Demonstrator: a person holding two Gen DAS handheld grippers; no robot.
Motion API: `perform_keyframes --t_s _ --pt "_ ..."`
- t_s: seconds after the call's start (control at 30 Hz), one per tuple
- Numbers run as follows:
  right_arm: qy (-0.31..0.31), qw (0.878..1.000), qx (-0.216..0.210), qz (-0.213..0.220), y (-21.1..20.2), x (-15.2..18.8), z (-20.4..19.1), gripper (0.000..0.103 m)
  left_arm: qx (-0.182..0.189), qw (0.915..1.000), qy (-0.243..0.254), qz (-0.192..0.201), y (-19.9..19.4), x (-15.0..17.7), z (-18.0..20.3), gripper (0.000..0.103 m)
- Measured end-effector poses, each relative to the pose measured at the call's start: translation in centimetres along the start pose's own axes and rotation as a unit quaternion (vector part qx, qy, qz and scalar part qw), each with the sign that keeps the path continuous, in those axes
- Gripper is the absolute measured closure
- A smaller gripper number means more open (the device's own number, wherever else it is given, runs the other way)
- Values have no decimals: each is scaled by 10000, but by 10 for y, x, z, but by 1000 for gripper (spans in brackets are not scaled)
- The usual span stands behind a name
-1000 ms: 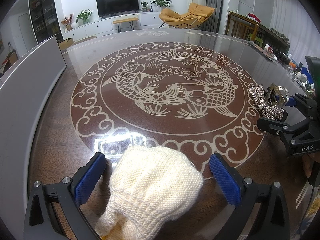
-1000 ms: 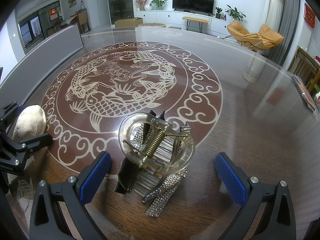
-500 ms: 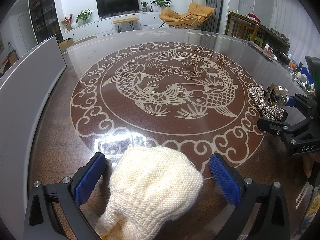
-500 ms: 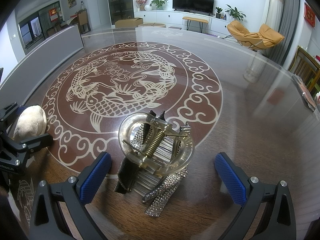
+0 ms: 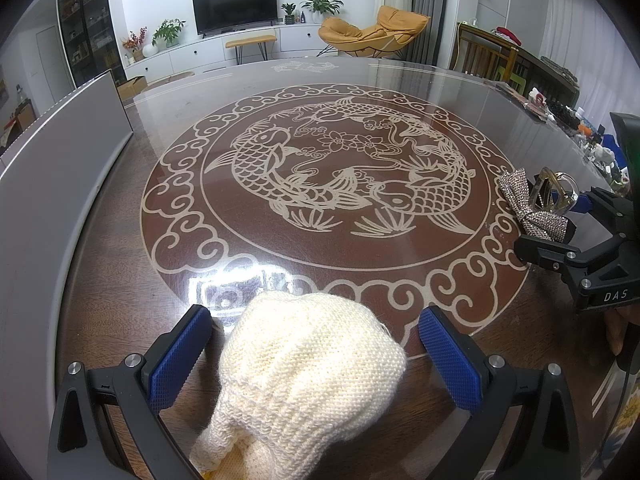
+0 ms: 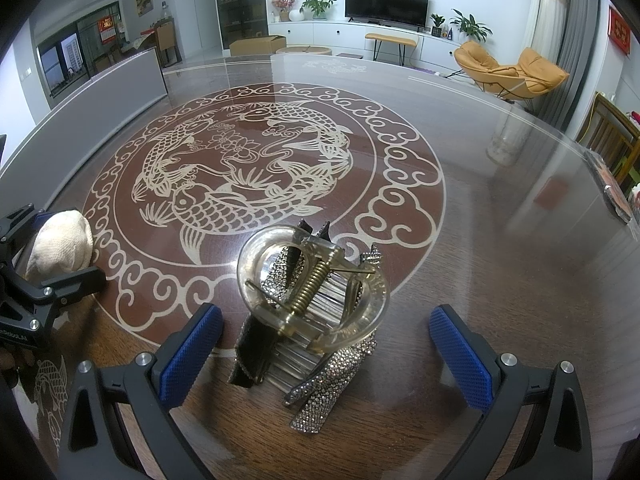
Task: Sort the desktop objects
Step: 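Lift the pouch and bow clip and carry both toward the cardboard bin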
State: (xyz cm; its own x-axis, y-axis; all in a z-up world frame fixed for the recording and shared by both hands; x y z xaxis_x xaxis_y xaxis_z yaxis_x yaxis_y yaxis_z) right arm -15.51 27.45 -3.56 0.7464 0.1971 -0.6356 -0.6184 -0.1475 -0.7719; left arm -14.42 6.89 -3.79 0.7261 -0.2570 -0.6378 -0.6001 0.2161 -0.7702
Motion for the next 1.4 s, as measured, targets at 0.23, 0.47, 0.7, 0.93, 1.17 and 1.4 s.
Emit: perform_keyframes --t_s 0.23,0.47,0.7,0.93,1.17,1.4 --pt "152 9994 -294 -110 -6 0 6 0 70 9993 115 -352 -9 9 -3 0" --pt "317 9975 -608 -163 -25 7 14 0 154 9986 209 -459 -23 25 -15 0" --pt "570 9966 -535 -271 -6 -6 -5 0 108 9990 -4 -445 -19 14 -15 0" --pt "457 9986 -257 -42 -9 -9 -8 49 92 9998 67 -187 -24 8 -11 54" --pt "247 9978 -608 41 -51 -13 -1 50 399 9964 -715 199 -74 15 -23 56" --pt "-360 9938 -1049 15 -73 -45 -50 50 397 9872 -1402 645 -163 8 -82 56"
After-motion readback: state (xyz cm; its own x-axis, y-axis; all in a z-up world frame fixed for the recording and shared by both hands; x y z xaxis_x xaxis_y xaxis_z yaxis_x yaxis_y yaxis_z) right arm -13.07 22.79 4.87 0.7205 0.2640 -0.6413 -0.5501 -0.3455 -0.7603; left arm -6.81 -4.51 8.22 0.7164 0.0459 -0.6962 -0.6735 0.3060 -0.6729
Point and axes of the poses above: each gripper's, at about its wrist camera, not at the fingertips, and y roughly the way its jaws point, z to its right, x to its underside, the point moved 3 cm from there along y, roughly the way its jaws point, and after that the axes turned 4 degrees about z, right-handed, at the moved point
